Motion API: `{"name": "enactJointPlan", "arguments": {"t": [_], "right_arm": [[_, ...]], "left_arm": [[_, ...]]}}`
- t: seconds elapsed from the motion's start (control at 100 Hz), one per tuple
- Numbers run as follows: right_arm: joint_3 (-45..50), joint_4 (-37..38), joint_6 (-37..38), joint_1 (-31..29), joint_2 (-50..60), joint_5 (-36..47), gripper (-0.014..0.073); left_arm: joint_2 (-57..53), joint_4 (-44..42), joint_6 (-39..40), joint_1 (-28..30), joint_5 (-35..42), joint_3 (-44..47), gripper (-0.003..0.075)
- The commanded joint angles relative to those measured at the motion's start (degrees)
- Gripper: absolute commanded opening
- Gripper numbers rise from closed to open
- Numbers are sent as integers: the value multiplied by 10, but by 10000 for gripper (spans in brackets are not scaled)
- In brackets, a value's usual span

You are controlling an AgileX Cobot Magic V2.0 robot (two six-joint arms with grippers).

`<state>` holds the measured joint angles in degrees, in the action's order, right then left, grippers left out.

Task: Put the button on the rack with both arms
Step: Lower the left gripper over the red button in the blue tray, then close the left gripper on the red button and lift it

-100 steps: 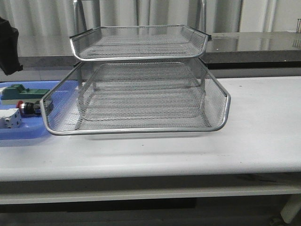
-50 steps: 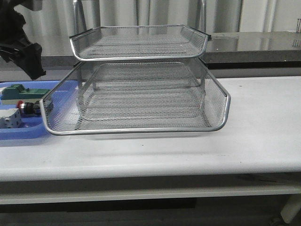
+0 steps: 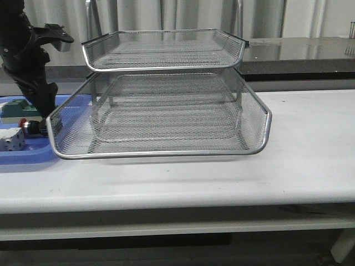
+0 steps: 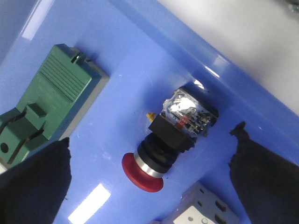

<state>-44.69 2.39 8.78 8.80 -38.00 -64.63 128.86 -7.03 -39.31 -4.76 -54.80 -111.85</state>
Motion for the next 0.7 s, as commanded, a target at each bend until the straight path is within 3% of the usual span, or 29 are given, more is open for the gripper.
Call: {"name": "enactJointPlan", "arguments": {"t": [0.0,0.69], "right_arm": [[-20,8,-1,0,1,23,-68],[-20,8,-1,0,1,23,-68]], "left_arm": [[-29,-7,-2,4,17,-20,660],[7,-12,-31,11,54,-21,660]]}}
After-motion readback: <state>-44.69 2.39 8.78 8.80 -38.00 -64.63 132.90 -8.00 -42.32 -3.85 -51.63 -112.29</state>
